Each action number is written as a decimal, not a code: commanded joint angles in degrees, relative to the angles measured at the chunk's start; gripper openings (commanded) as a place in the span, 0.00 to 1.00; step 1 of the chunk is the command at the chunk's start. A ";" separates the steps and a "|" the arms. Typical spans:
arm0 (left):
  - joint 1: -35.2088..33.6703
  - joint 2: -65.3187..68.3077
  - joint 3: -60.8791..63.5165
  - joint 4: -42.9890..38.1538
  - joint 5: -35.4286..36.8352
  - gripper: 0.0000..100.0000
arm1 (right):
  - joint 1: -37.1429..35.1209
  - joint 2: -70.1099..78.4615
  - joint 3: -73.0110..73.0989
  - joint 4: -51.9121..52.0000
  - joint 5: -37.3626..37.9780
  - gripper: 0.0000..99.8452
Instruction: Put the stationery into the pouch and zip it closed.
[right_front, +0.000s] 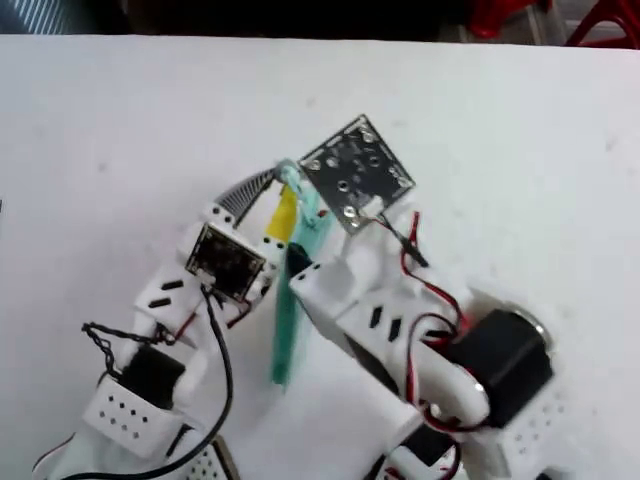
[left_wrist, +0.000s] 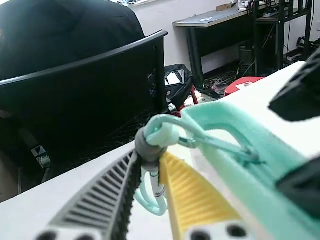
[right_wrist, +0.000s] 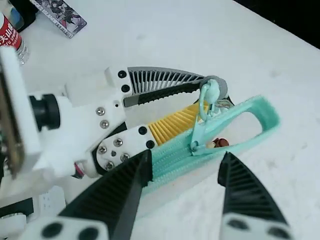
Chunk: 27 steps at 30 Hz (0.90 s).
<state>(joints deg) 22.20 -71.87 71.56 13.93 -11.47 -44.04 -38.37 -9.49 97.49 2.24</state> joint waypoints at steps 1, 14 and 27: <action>0.48 0.48 -1.85 2.29 0.44 0.02 | 6.11 0.48 -2.81 -2.24 7.56 0.21; 0.57 0.48 -1.85 2.29 0.44 0.02 | 2.68 8.40 -3.16 -10.42 15.65 0.21; 0.84 0.48 -1.85 2.29 0.44 0.02 | 7.69 15.60 -3.08 -11.65 16.00 0.02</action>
<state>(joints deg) 22.29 -71.87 71.56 16.04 -11.47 -37.27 -23.25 -10.73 85.80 17.54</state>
